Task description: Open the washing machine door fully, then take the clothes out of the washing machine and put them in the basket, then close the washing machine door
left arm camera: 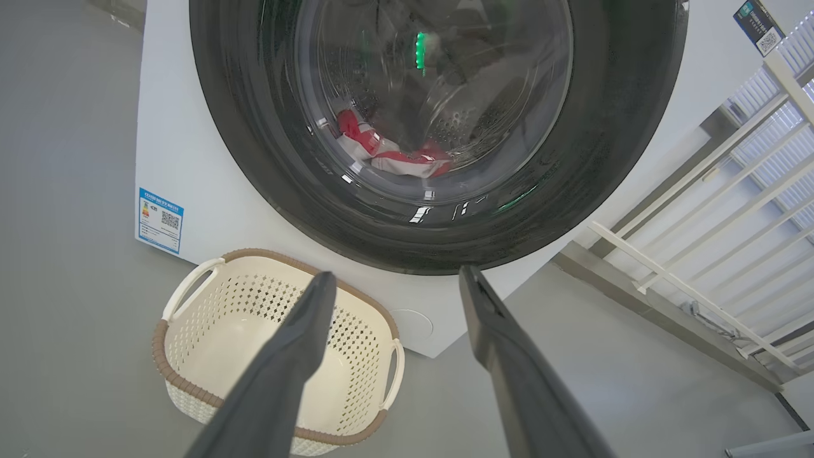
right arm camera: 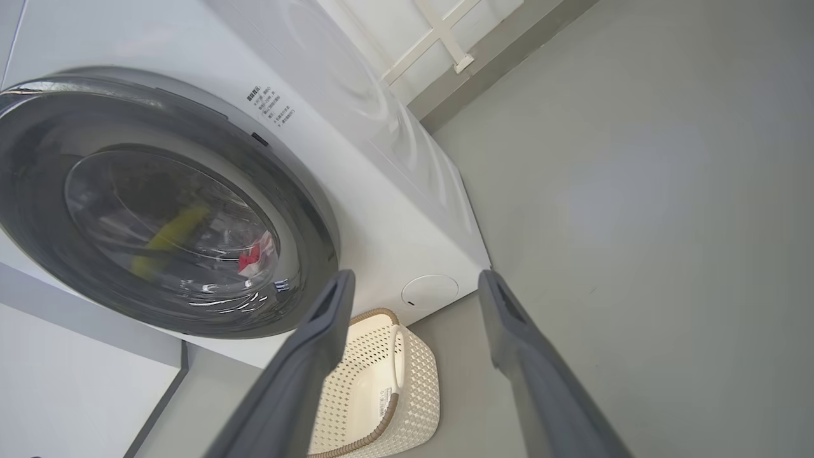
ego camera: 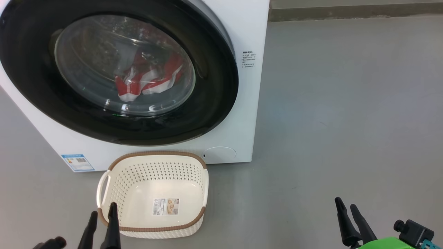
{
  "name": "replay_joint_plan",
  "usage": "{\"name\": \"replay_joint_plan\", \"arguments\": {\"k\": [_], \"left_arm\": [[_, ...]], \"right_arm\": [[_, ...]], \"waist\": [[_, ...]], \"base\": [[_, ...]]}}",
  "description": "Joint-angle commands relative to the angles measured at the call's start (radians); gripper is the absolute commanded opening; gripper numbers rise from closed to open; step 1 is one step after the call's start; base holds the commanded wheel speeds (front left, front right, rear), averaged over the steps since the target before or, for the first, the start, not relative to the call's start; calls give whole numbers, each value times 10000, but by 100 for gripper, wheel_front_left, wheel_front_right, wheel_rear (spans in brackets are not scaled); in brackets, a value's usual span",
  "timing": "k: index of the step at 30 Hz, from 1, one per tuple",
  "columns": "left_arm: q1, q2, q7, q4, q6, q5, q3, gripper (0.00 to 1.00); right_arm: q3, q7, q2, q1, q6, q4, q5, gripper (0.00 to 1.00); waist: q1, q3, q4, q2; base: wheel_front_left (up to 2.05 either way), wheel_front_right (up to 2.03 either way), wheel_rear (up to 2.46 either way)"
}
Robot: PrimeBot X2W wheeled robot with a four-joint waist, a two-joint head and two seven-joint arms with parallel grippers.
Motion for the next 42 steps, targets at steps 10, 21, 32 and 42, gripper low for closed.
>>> {"name": "replay_joint_plan", "arguments": {"k": [10,21,32,42], "left_arm": [[-27,165,-420,-448,-80,1571,122,100],[43,188,-743,-601,-91,2967,69,100],[74,211,-1066,-699,-101,4284,13,100],[88,232,-1360,-761,-111,5246,29,100]], "right_arm": [[275,-426,-97,53,11,-428,-1329,100],[435,-748,-116,142,12,-542,-2508,100],[515,-1070,-170,204,14,-637,-3656,100],[414,-1363,-141,306,15,-769,-4758,100]], "waist": [[-1,16,-3,0],[-1,26,-49,0],[-1,64,-77,0],[-1,130,-102,0]], "base": [[0,0,0],[0,0,0],[0,0,0],[0,0,0]]}}
